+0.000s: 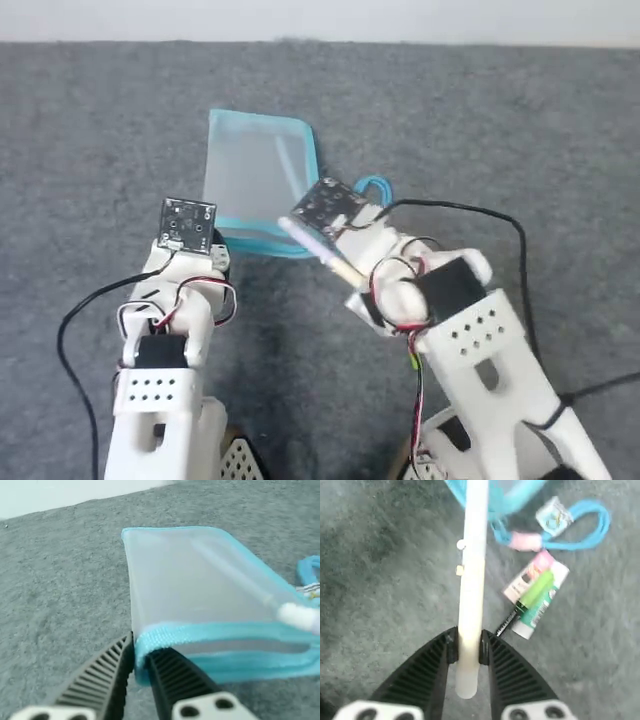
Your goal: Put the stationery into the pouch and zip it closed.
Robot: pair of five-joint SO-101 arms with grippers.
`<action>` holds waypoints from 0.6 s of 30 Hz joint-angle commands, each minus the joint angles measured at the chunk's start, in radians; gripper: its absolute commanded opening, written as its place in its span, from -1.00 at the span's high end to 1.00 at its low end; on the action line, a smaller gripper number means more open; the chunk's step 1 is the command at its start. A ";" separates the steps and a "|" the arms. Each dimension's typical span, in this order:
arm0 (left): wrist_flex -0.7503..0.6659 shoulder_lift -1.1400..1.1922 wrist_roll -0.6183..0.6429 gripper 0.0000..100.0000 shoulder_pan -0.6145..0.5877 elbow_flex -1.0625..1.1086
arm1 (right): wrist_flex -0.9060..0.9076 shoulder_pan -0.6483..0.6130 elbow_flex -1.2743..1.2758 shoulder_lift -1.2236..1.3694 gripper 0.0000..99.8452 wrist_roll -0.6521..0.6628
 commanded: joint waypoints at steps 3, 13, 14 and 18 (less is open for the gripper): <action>-0.041 0.002 0.018 0.98 0.000 -0.048 | 0.027 -0.025 -0.098 0.071 0.99 -0.020; -0.044 0.005 0.018 0.98 0.005 -0.048 | 0.096 -0.012 -0.048 -0.160 0.99 0.020; -0.044 0.005 0.018 0.98 0.005 -0.048 | 0.093 -0.012 -0.038 -0.168 0.99 0.021; -0.044 0.006 0.018 0.98 0.005 -0.048 | 0.081 -0.013 -0.014 -0.160 0.99 0.025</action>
